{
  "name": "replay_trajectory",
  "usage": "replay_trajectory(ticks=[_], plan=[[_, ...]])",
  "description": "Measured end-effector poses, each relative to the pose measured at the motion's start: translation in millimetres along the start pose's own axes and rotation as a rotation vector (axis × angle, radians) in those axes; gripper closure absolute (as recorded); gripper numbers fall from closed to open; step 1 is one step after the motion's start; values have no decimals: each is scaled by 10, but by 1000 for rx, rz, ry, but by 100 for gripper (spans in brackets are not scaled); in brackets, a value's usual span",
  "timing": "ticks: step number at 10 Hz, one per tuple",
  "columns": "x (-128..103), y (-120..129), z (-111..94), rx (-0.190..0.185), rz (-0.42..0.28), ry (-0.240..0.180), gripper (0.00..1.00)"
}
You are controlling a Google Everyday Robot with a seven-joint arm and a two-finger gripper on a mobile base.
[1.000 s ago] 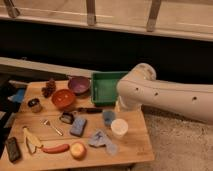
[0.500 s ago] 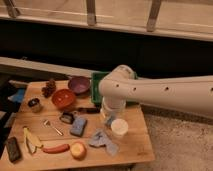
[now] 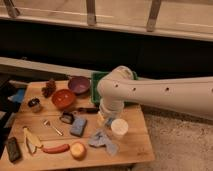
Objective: Place towel in red bowl
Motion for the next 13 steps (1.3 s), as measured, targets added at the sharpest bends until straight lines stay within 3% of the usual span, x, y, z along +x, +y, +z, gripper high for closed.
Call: replay_trajectory(ticks=[1,2,5,13], plan=[[-4,7,6,-4,-5,1,35],[-26,36,82,-30,-23,5,35],[-197,305,520,-91,-93,28,35],[-144,493,911,-153,-128,81,35]])
